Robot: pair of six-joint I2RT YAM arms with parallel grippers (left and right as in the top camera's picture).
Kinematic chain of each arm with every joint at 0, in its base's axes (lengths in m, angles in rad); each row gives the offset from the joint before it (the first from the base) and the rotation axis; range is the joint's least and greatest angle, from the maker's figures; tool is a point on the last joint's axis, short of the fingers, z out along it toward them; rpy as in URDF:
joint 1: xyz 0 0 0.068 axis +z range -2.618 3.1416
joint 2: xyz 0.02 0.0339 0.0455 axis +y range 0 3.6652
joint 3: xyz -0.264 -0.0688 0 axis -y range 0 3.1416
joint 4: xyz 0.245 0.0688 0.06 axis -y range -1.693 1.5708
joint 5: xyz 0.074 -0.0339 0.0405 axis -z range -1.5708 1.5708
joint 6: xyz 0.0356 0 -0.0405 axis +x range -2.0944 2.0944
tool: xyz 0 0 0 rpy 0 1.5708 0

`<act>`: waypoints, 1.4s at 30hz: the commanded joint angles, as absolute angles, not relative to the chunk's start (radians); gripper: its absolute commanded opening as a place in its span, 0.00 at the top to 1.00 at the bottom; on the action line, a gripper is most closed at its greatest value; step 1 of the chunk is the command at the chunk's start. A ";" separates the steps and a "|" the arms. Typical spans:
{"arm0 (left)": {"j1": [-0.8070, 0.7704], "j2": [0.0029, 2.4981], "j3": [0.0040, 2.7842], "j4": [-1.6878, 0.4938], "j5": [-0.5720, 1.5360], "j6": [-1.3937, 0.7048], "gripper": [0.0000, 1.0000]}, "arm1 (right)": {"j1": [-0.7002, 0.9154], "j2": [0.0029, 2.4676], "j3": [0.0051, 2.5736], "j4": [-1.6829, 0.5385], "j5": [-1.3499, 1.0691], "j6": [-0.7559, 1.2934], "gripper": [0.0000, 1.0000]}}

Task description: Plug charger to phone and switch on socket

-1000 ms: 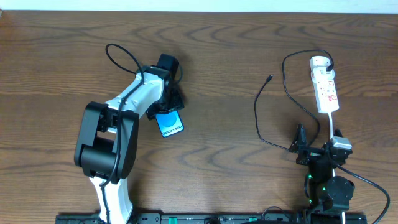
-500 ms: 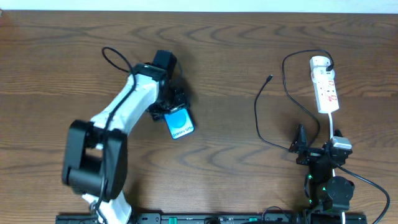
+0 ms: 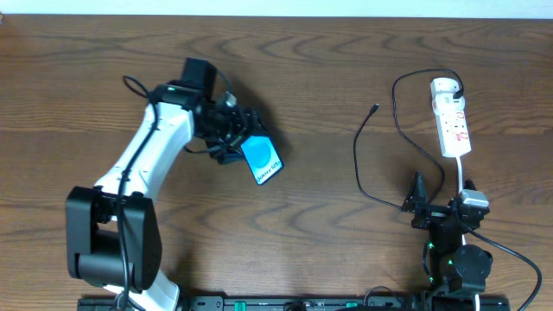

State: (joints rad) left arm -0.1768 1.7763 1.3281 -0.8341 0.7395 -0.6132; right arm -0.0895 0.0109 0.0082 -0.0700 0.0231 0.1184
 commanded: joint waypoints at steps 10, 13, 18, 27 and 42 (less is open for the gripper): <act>-0.023 1.752 1.332 -0.852 1.102 -0.585 0.30 | -0.093 0.007 0.006 -0.072 0.027 0.123 0.01; -0.021 1.752 1.332 -0.852 1.164 -0.589 0.30 | -0.093 0.007 0.006 -0.072 0.027 0.123 0.01; -0.021 1.752 1.332 -0.851 1.179 -0.627 0.30 | -0.093 0.007 0.006 -0.072 0.027 0.123 0.01; -0.021 1.752 1.332 -0.852 1.178 -0.627 0.30 | -0.093 0.007 0.006 -0.072 0.027 0.123 0.01; -0.021 1.752 1.332 -0.852 1.179 -0.638 0.30 | -0.093 0.007 0.006 -0.072 0.027 0.123 0.01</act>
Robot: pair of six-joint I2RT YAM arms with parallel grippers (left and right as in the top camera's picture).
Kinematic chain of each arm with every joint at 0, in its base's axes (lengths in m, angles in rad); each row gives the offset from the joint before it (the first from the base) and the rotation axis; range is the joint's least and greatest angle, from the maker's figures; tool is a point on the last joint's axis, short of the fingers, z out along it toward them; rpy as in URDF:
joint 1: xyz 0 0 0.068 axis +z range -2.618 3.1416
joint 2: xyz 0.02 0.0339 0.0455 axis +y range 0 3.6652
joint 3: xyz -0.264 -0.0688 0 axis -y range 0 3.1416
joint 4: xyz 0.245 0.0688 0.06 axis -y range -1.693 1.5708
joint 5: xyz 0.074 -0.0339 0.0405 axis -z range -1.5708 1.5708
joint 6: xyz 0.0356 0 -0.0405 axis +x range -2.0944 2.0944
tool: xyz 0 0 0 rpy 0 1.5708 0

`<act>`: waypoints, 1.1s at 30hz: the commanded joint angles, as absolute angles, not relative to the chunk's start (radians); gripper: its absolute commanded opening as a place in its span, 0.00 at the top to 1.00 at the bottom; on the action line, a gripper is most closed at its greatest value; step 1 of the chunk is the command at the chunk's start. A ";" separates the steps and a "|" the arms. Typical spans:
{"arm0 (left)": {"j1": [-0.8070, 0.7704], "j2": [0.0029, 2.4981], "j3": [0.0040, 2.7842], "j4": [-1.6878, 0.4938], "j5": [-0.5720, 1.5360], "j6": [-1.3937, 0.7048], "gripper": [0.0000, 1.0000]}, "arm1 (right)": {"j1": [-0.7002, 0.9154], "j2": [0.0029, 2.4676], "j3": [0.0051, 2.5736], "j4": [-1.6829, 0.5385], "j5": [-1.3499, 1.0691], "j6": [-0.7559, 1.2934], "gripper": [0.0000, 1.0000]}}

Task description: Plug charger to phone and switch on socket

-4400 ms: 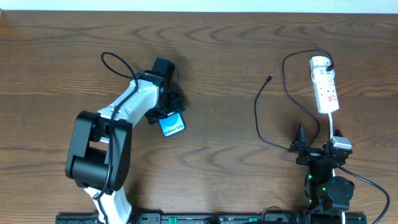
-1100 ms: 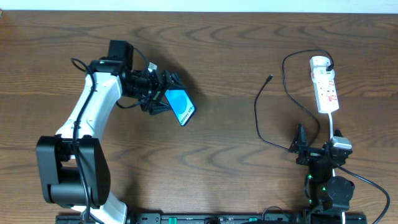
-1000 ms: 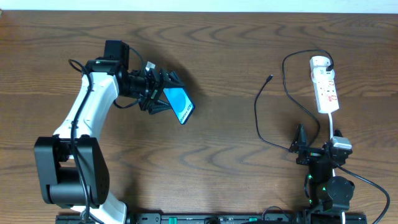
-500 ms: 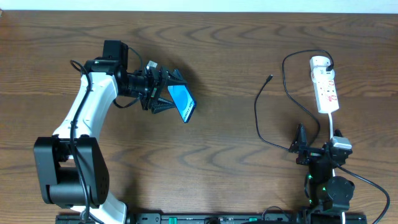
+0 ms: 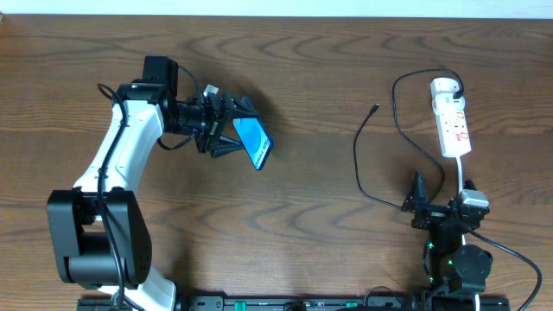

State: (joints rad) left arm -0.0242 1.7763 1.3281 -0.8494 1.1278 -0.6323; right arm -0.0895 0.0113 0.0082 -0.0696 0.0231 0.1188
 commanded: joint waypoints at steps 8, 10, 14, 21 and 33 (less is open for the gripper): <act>-0.021 1.752 1.332 -0.852 1.179 -0.642 0.30 | -0.093 0.007 0.006 -0.072 0.027 0.123 0.01; -0.021 1.752 1.332 -0.852 1.179 -0.642 0.30 | -0.093 0.007 0.006 -0.072 0.027 0.123 0.01; -0.021 1.752 1.332 -0.852 1.178 -0.646 0.30 | -0.093 0.007 0.006 -0.063 0.025 0.128 0.01; -0.021 1.752 1.332 -0.844 1.159 -0.669 0.30 | -0.092 0.007 0.006 -0.020 -0.015 0.394 0.01; -0.021 1.752 1.332 -0.705 1.106 -0.796 0.30 | -0.091 0.016 0.006 0.025 -0.029 1.007 0.01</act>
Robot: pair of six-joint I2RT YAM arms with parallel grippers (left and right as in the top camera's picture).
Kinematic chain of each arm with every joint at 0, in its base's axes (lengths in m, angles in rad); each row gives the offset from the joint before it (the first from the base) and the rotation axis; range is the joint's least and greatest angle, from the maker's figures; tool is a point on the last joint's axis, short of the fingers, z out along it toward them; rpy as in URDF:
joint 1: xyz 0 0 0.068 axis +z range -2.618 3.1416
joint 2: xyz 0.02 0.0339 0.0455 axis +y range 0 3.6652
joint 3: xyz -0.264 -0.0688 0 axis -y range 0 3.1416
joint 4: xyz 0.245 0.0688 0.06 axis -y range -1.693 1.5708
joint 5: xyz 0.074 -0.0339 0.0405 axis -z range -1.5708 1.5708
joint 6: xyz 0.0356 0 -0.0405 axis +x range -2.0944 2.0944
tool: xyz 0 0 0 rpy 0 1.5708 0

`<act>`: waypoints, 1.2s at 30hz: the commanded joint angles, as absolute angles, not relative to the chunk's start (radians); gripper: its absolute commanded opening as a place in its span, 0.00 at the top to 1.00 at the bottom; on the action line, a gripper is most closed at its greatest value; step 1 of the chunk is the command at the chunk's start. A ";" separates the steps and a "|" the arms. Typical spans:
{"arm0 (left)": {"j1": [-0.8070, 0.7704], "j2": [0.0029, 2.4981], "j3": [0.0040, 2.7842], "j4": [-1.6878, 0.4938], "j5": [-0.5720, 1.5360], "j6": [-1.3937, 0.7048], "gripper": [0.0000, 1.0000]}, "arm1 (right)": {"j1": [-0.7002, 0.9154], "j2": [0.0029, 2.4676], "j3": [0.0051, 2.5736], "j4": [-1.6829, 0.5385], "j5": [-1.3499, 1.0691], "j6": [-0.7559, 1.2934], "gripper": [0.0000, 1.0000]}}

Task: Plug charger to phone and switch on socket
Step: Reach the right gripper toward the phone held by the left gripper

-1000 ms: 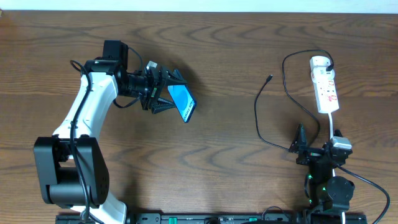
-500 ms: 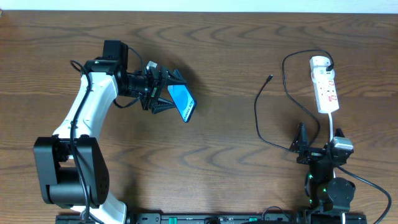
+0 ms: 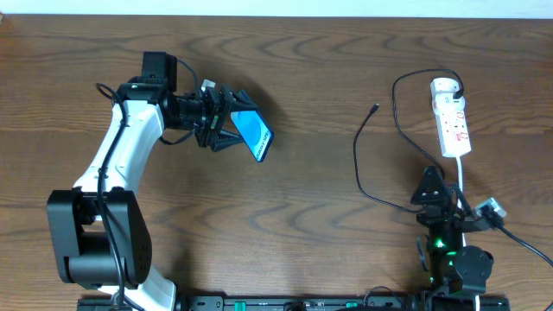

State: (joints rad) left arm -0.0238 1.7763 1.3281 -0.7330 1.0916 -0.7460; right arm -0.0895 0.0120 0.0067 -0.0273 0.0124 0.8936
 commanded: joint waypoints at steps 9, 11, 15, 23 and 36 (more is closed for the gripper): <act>-0.021 1.752 1.332 -0.671 1.107 -0.825 0.30 | -0.076 0.254 0.152 0.242 -0.429 0.787 0.01; -0.021 1.752 1.332 -0.671 1.107 -0.825 0.30 | -0.042 0.398 0.281 0.220 -0.502 0.718 0.01; -0.021 1.752 1.332 -0.671 1.108 -0.825 0.30 | 0.107 0.680 0.598 -0.020 -0.513 0.618 0.01; -0.021 1.752 1.332 -0.672 1.115 -0.825 0.31 | 0.375 1.076 0.860 -0.120 -0.542 0.614 0.01; -0.021 1.752 1.332 -0.672 1.118 -0.825 0.30 | 0.689 1.332 0.860 0.130 -0.102 0.485 0.13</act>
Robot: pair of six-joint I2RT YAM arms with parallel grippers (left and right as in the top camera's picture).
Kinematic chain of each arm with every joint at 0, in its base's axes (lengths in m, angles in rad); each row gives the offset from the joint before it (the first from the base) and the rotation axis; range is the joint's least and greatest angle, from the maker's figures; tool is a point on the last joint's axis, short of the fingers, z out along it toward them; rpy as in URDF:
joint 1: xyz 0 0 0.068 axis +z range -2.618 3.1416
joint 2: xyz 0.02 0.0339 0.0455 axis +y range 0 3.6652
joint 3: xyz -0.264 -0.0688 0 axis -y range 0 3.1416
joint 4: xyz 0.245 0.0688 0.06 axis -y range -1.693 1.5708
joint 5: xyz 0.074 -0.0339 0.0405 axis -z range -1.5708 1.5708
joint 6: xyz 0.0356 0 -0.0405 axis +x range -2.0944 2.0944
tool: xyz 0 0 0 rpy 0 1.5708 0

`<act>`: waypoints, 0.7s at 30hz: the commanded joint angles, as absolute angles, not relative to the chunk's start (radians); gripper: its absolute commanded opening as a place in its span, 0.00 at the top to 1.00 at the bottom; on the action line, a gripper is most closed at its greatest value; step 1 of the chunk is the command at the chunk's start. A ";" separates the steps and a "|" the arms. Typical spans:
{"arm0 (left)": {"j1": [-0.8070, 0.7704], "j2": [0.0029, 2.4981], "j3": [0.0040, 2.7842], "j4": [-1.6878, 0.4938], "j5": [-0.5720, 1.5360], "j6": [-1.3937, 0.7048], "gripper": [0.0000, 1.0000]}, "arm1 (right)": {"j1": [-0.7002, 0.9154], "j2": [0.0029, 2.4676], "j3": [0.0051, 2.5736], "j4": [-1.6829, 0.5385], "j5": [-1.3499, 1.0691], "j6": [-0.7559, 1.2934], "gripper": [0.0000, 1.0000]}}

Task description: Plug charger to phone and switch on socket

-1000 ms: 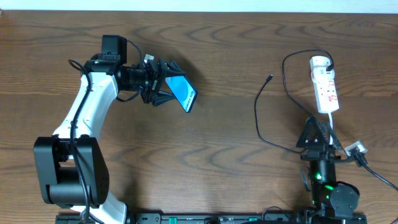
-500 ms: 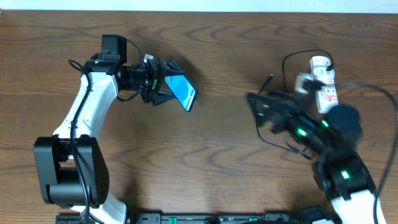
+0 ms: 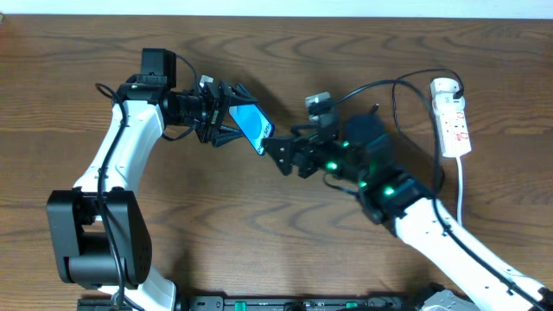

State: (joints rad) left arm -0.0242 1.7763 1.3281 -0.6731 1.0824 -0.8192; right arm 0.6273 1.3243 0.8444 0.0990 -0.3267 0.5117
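The phone (image 3: 251,126), its blue screen showing, is held tilted above the table with my left gripper (image 3: 232,122) shut on it. My right gripper (image 3: 278,155) has reached across to just right of and below the phone's lower end; its jaws look open with nothing between them. The black charger cable (image 3: 358,164) loops over the table on the right, its free plug end (image 3: 374,108) lying behind the right arm. At the far right lies the white socket strip (image 3: 451,117), with the cable running into its top end.
The right arm (image 3: 415,216) stretches diagonally from the bottom right across the cable's loop. The left arm (image 3: 121,164) rises from its base at the bottom left. A white lead (image 3: 459,177) runs down from the strip.
My right arm has left its folded pose at the bottom right and now reaches up and left, with its gripper just beside the phone. The left gripper holds the phone about where it was.
My left gripper held the phone over the table's left middle while the right arm sat folded. The phone then stood a little further left and more tilted. Then the right gripper had turned at its base, and now it is out by the phone.
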 commanded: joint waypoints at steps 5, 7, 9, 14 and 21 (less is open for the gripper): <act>-0.021 1.752 1.332 -0.672 1.118 -0.825 0.31 | 0.761 1.412 0.860 0.211 0.019 0.569 0.23; -0.021 1.752 1.332 -0.672 1.118 -0.825 0.31 | 0.761 1.455 0.860 0.258 0.017 0.607 0.29; -0.021 1.752 1.332 -0.672 1.118 -0.825 0.31 | 0.761 1.477 0.860 0.292 0.017 0.614 0.35; -0.021 1.752 1.332 -0.672 1.118 -0.825 0.31 | 0.761 1.517 0.862 0.327 0.015 0.680 0.53; -0.021 1.752 1.332 -0.672 1.118 -0.825 0.31 | 0.761 1.534 0.862 0.348 -0.029 0.680 0.60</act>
State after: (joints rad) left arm -0.0242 1.7763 1.3281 -0.6731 1.0828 -0.8192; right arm 0.7578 1.5288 0.8494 0.3416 -0.0185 0.6662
